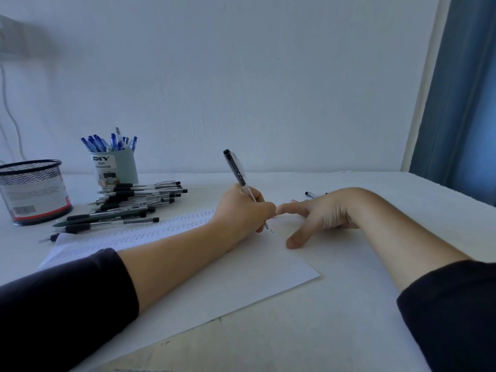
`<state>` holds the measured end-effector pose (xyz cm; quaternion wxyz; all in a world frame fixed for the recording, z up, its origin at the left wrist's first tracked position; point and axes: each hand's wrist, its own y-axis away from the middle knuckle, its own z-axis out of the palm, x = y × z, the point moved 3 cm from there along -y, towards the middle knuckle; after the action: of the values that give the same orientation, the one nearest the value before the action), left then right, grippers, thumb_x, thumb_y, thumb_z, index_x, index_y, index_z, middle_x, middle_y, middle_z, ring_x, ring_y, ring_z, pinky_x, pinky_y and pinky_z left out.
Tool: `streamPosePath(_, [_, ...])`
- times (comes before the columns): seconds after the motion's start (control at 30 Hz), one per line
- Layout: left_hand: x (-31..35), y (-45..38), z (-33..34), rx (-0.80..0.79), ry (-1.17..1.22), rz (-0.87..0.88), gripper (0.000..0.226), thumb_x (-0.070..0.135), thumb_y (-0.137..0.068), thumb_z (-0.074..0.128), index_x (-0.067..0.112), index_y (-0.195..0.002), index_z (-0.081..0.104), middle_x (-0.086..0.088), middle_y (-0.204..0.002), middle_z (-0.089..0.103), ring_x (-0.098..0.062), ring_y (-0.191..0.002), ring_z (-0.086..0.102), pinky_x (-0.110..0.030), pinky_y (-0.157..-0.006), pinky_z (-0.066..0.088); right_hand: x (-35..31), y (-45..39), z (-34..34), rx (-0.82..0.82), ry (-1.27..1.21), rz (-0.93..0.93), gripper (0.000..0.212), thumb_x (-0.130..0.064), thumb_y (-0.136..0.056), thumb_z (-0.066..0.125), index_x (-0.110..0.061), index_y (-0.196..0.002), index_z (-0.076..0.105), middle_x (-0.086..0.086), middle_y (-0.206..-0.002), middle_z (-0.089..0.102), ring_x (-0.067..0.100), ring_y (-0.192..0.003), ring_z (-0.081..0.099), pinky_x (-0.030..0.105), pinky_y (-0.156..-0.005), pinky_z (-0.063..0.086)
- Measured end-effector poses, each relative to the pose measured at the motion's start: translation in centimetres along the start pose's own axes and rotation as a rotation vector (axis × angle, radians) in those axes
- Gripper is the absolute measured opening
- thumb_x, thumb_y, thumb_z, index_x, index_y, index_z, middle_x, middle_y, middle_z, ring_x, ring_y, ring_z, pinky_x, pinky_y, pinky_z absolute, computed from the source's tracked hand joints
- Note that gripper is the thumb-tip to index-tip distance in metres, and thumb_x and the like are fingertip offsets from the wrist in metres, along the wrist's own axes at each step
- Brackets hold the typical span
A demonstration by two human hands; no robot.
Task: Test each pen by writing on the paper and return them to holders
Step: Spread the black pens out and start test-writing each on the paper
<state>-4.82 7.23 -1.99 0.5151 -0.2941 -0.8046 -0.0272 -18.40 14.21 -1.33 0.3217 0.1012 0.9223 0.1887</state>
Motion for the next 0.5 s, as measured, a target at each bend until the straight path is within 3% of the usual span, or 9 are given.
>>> streamPosePath(0.27, [-0.05,-0.30,0.08,-0.020,0.023,-0.004,0.029,0.003,-0.072,0.055,0.011,-0.046,0.043,-0.007,-0.042,0.050,-0.010,-0.030,0.033,-0.019,-0.043,0.026,0.11,-0.13,-0.13,-0.022,-0.021,0.026,0.062,-0.030,-0.077,0.076,-0.059,-0.118,0.040,-0.015,-0.146,0.023,0.017,-0.132,0.038,0.039,-0.107,0.039])
streamPosePath(0.37, [0.01,-0.29,0.12,-0.017,0.006,-0.005,0.029,0.004,-0.072,0.054,0.012,-0.046,0.044,-0.006,-0.042,0.050,-0.010,-0.030,0.033,-0.019,-0.043,0.027,0.10,-0.16,-0.10,-0.016,-0.020,0.028,0.066,-0.030,-0.078,0.076,-0.058,-0.125,0.039,-0.014,-0.148,0.021,0.017,-0.134,0.035,0.039,-0.108,0.038])
streamPosePath(0.5, [-0.08,-0.20,0.08,0.001,-0.022,0.009,0.021,0.005,-0.070,0.054,0.010,-0.050,0.051,-0.001,-0.039,0.051,-0.014,-0.040,0.040,-0.021,-0.048,0.034,0.03,-0.14,0.10,-0.017,-0.026,0.020,0.059,-0.031,-0.077,0.077,-0.060,-0.116,0.043,-0.012,-0.148,0.022,0.019,-0.134,0.035,0.040,-0.108,0.038])
